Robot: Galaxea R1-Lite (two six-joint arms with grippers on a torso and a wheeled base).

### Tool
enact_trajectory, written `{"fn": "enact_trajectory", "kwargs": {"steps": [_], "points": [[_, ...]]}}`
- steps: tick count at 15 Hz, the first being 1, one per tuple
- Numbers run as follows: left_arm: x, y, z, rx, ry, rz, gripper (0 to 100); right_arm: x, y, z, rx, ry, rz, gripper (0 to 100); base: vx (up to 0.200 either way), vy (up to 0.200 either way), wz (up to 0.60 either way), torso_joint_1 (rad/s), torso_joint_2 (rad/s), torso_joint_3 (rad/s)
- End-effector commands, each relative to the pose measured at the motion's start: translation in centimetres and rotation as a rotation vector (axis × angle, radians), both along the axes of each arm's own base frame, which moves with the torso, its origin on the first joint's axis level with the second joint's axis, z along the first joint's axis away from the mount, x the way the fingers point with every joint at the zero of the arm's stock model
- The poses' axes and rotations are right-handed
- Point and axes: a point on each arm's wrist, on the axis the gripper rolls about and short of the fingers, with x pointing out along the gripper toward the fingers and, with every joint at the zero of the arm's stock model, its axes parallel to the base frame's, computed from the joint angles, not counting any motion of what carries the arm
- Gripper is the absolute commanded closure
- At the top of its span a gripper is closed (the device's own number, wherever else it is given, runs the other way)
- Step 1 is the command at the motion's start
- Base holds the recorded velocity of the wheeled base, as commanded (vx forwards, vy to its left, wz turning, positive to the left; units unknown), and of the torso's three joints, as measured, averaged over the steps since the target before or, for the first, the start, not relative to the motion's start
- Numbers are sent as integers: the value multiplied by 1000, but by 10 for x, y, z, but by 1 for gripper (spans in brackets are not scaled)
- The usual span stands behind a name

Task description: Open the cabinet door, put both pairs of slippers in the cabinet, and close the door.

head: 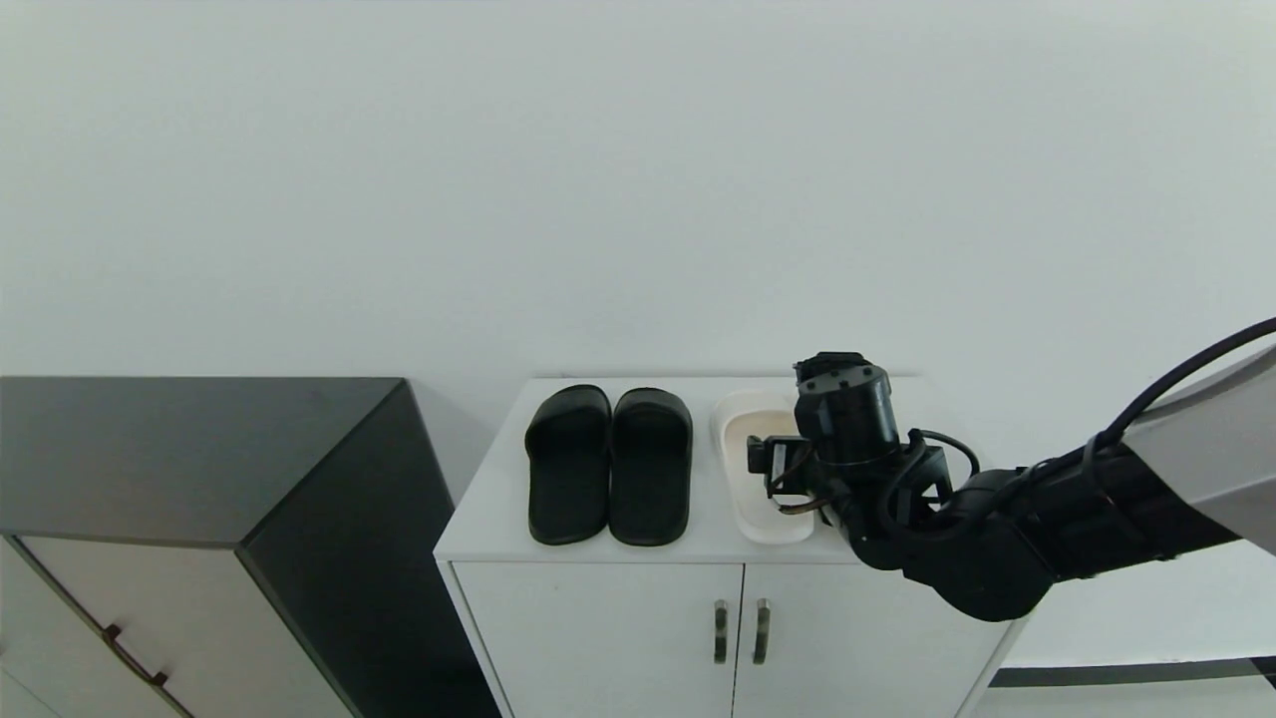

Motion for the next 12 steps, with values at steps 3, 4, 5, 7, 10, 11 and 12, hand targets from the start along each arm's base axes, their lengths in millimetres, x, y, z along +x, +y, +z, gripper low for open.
{"fn": "enact_trajectory", "kwargs": {"steps": [3,4,5,7,10,11,12], "points": [[0,0,0,-1,1,1,100,17,-6,-12,-24,-5,-11,0,0,0,0,0,0,0],[0,0,0,-1,1,1,100,23,-6,-13,-27,-9,0,0,0,0,0,0,0,0],[0,0,0,-1,1,1,100,27,-4,-15,-28,-9,1,0,0,0,0,0,0,0],[0,0,0,-1,1,1,100,39,2,-18,-21,-22,-3,0,0,0,0,0,0,0],[0,0,0,-2,1,1,100,53,6,-27,-29,-26,-14,0,0,0,0,0,0,0],[0,0,0,-2,1,1,100,54,6,-26,-21,-37,-14,100,0,0,0,0,0,0],[0,0,0,-2,1,1,100,56,6,-26,-19,-43,-18,100,0,0,0,0,0,0]]}}
